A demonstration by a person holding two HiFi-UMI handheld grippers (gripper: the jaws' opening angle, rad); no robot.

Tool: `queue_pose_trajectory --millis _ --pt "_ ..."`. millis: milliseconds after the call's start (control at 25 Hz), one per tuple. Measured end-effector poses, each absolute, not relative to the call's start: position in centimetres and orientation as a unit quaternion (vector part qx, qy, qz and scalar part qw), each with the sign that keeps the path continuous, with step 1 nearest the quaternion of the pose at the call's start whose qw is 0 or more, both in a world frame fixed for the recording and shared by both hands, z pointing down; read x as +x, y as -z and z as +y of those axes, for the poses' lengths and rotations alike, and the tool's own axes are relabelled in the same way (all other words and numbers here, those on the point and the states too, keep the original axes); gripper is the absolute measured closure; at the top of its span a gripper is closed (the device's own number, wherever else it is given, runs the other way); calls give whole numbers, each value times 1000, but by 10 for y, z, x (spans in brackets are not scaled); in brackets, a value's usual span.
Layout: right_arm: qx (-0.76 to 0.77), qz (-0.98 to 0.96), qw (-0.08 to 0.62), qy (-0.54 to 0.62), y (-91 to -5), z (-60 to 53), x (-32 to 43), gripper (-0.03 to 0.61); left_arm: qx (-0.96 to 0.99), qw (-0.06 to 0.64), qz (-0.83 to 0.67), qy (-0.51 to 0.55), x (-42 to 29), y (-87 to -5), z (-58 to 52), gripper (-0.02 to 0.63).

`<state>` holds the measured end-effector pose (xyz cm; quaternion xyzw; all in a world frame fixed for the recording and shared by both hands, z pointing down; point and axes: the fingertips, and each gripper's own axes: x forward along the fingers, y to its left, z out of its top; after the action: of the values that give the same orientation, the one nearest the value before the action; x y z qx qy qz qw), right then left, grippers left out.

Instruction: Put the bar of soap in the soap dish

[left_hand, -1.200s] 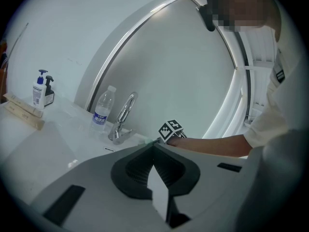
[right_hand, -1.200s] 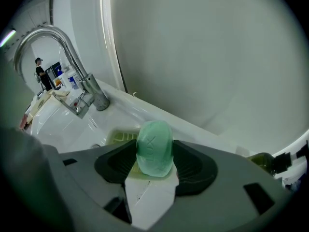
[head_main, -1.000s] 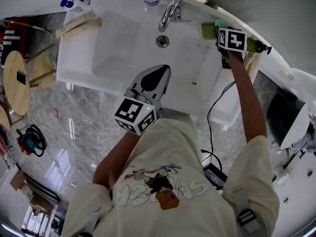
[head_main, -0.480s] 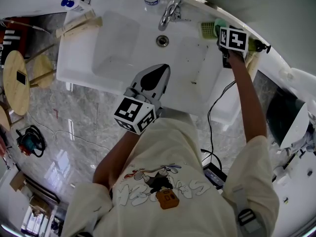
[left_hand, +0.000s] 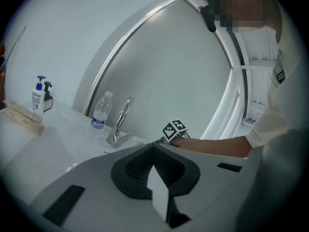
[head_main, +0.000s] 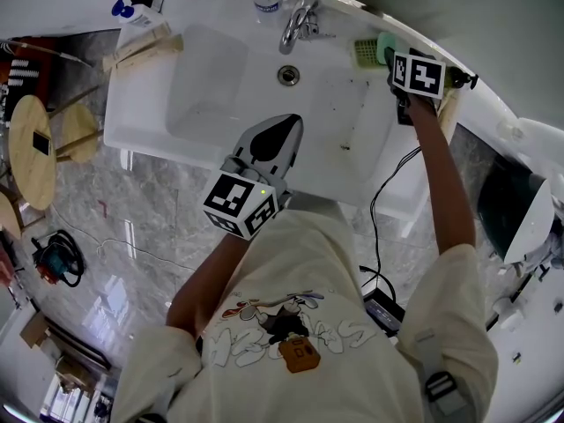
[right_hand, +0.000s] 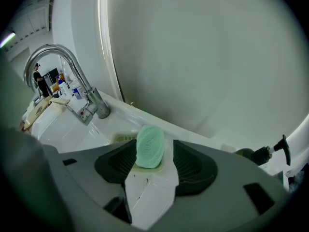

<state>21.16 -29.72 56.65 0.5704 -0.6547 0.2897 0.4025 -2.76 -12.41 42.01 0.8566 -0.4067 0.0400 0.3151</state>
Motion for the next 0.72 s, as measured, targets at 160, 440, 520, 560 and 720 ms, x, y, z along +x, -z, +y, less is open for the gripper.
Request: queue_pose_trajectory --millis 160,440,520,560,720 --pt "573 -660 389 -292 -559 -291 211 338 858 310 -408 -39 -29 -415 -122 606" --pt "571 -675 360 -298 -542 -278 207 339 861 298 -409 -37 -29 -403 -113 606" --pt "572 -679 350 -299 -536 -273 207 339 862 297 -409 -37 -29 -400 -108 606" --pt "571 -682 345 -300 -533 -270 206 339 862 296 -409 -36 -28 -399 -106 606" --pt "560 -706 306 -307 -517 -261 197 339 864 293 -407 -37 -27 -395 -98 606"
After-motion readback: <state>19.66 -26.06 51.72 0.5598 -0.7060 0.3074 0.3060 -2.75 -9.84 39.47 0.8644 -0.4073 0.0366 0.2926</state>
